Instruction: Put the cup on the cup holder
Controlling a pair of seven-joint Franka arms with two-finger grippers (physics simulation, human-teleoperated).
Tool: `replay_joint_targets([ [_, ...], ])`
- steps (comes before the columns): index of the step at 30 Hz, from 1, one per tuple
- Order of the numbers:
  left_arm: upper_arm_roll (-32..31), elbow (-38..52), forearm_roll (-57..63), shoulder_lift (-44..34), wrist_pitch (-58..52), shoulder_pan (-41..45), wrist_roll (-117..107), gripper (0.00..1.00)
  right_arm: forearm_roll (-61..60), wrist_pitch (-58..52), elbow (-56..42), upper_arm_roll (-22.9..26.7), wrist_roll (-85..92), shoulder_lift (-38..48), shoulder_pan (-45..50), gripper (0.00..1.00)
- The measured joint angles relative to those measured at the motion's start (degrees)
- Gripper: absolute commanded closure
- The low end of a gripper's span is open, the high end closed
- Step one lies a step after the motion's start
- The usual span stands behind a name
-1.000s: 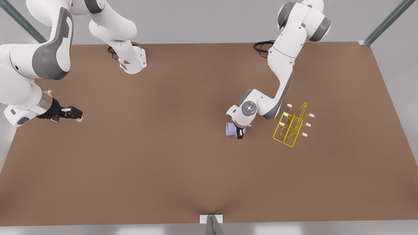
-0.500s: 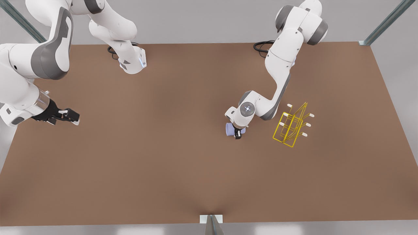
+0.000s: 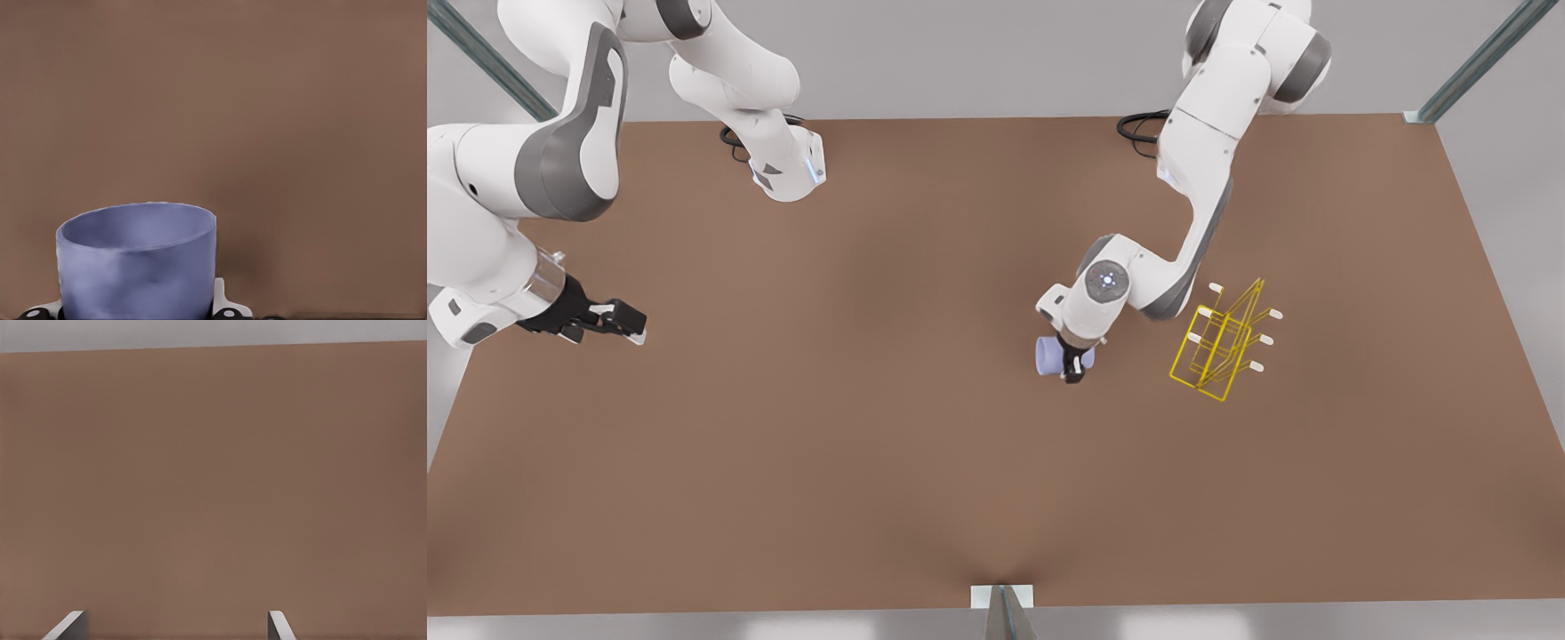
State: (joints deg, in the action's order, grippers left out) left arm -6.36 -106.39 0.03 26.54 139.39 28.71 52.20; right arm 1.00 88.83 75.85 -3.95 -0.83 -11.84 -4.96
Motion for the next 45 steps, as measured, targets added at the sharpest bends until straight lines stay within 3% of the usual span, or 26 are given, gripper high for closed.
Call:
replay_joint_targets([
  [4, 0.06, 7.81, 6.55, -7.16, -11.79, 0.07, -2.07, 0.17, -0.11, 0.3, 0.02, 0.0, -0.08, -0.01, -0.05, 0.0],
  [9, -0.56, 10.93, 23.7, -10.93, -23.72, 3.39, -10.29, 0.18, -0.18, 0.74, 0.01, 0.0, -0.17, -0.01, -0.03, 0.0],
  [13, -0.67, 13.54, 35.46, -9.83, -30.56, 7.05, -18.66, 0.17, -0.27, 1.0, 0.03, 0.0, -0.22, -0.01, 0.01, 0.0],
  [20, -0.61, 15.98, 62.9, -0.68, -41.67, 9.96, -33.04, 0.18, 0.03, 1.18, 0.03, 0.0, -0.29, -0.01, -0.08, 0.0],
  [26, 0.02, 9.37, 79.57, 0.32, -51.29, 10.11, -42.29, 0.18, 0.22, 1.23, 0.06, 0.0, -0.32, -0.01, -0.03, 0.0],
  [36, 1.69, -2.87, 87.33, -0.93, -58.83, 10.15, -42.09, 0.18, 0.35, 1.25, 0.11, 0.07, -0.37, -0.02, 0.0, 0.0],
  [45, 2.17, -7.81, 88.86, -1.53, -64.45, 10.7, -39.0, 0.18, 0.35, 1.31, 0.11, 0.08, -0.39, -0.08, -0.09, 0.0],
])
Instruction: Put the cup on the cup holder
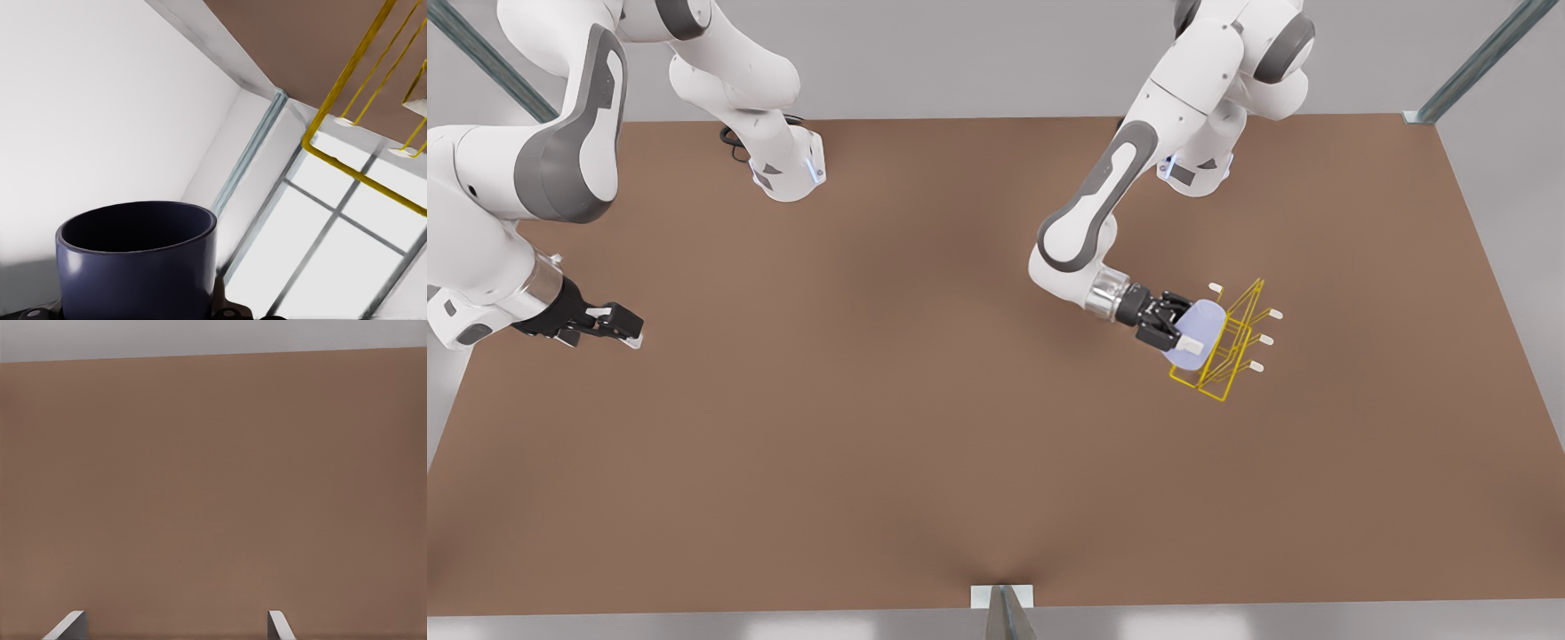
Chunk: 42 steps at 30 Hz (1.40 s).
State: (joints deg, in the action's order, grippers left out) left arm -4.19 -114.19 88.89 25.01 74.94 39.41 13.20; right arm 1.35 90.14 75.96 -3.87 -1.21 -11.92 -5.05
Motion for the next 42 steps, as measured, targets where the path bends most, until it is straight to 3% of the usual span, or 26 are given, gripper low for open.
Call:
replay_joint_targets([
  [7, -0.08, -5.27, -0.06, 0.66, -3.96, 0.4, 2.41, 0.17, 0.01, 0.04, 0.0, 0.01, -0.01, -0.02, -0.04, 0.0],
  [42, 1.19, -11.29, -1.73, 6.41, -8.27, 0.65, 0.32, 0.16, -0.03, 0.27, -0.08, 0.01, -0.03, -0.37, 0.04, 0.0],
])
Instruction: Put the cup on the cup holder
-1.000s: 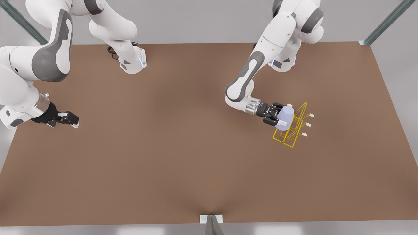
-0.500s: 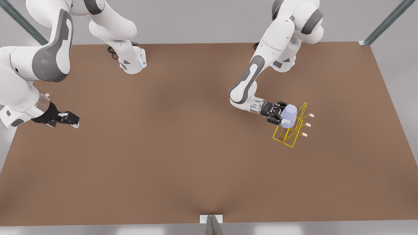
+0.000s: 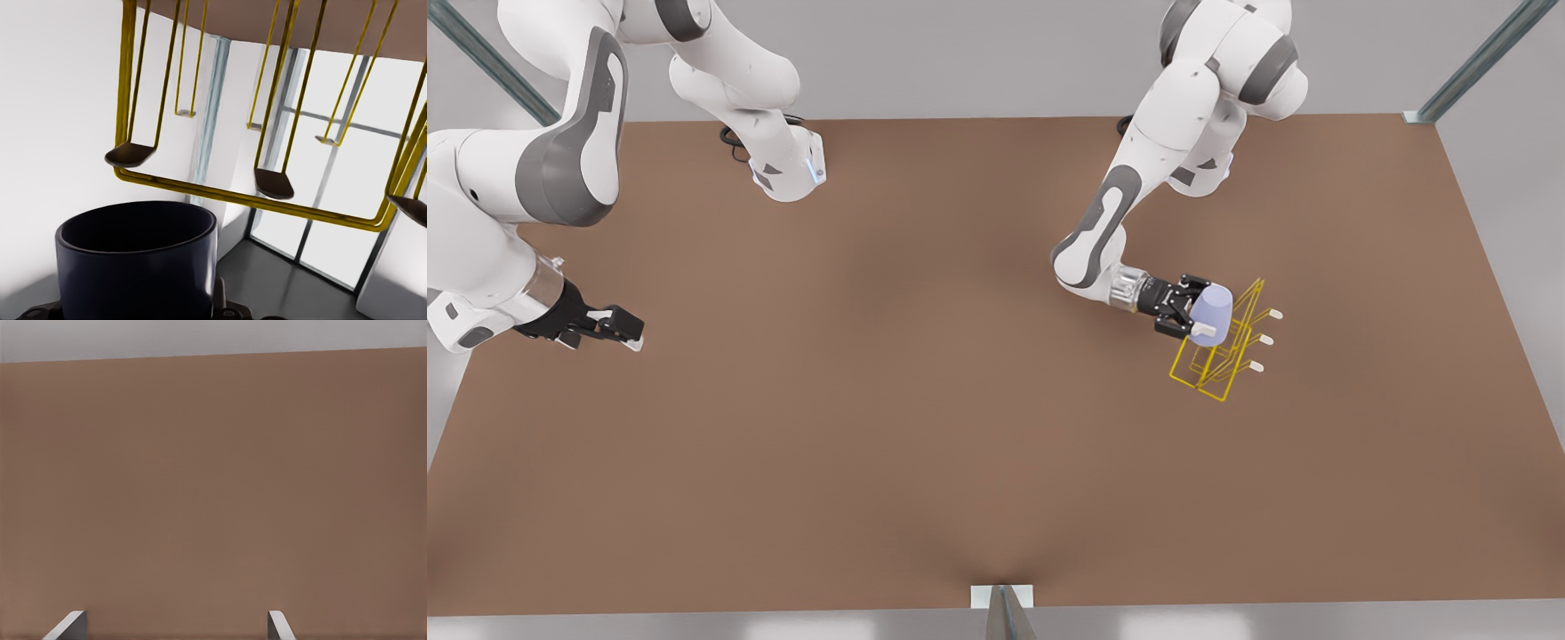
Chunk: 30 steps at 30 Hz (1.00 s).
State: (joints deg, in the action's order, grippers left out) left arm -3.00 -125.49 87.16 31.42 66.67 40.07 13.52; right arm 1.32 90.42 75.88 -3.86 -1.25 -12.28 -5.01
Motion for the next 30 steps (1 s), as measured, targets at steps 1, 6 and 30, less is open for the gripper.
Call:
replay_joint_targets([
  [1, 0.0, 0.0, -0.07, 0.21, -0.07, -0.03, -0.29, 0.15, 0.01, 0.01, 0.0, -0.01, 0.0, 0.0, -0.01, 0.0],
  [6, 0.0, 0.34, -0.26, 1.35, -0.32, -0.07, -1.64, 0.0, -0.02, 0.03, 0.0, -0.02, 0.0, 0.0, 0.0, 0.0],
  [30, 0.54, 62.15, -69.2, -5.85, 11.93, -22.84, 2.89, 0.0, -0.05, 0.12, 0.0, -0.07, 0.0, -0.09, 0.0, 0.0],
])
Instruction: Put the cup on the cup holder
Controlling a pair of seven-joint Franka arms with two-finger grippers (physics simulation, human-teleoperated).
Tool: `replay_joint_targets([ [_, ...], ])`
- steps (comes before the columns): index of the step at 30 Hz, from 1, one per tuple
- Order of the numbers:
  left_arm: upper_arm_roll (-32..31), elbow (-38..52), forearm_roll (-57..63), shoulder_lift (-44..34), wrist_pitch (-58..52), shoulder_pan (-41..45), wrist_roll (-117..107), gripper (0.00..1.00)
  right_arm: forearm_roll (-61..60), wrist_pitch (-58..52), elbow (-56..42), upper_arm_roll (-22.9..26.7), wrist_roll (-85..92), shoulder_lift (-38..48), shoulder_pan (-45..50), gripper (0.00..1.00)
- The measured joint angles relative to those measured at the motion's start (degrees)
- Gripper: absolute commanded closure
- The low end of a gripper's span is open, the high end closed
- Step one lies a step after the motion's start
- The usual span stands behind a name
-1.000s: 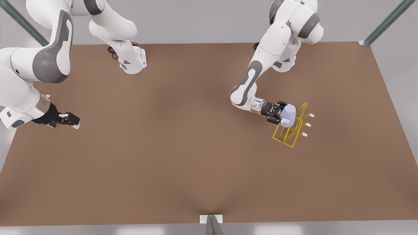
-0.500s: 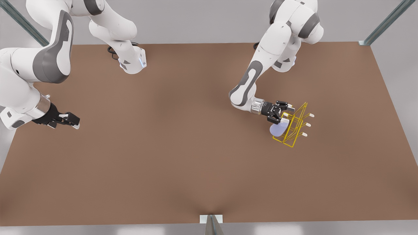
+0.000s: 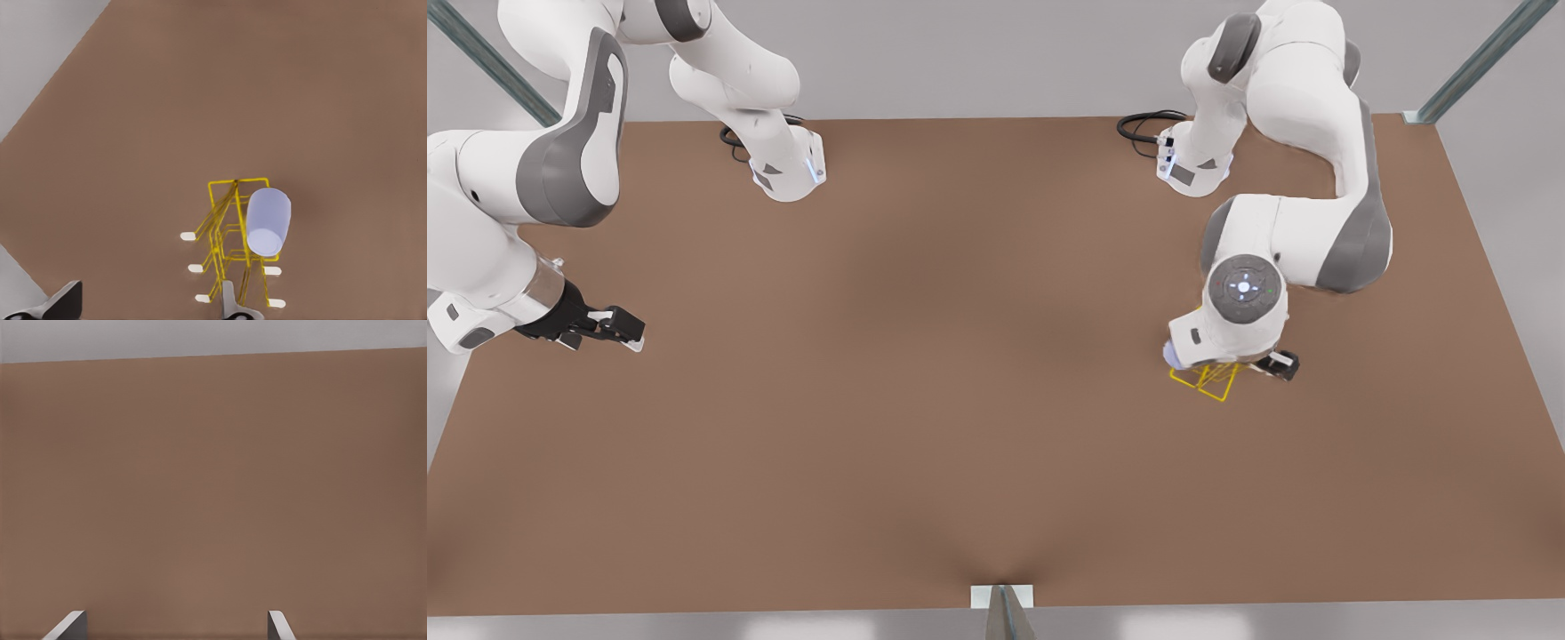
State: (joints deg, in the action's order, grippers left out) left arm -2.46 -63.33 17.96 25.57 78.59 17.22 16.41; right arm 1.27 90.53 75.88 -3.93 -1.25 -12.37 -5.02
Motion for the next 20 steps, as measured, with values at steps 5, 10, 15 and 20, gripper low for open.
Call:
replay_joint_targets([
  [5, -1.54, -7.19, -6.66, -9.34, 7.29, -7.22, -5.43, 0.0, 0.0, 0.05, -0.05, 0.0, 0.0, -0.33, 0.0, 0.0],
  [10, -2.94, -13.49, -10.78, -13.21, 14.25, -8.49, -11.27, 0.0, 0.0, 0.23, -0.02, -0.01, 0.0, -0.35, 0.0, 0.0],
  [15, -4.7, -13.19, -11.97, -12.89, 15.5, -11.45, -16.04, 0.0, 0.0, 0.31, -0.01, 0.0, 0.0, -0.35, 0.03, 0.0],
  [20, -7.38, -11.91, -12.28, -11.99, 14.49, -13.84, -20.18, 0.0, 0.0, 0.34, 0.0, 0.0, 0.0, -0.35, 0.1, 0.0],
])
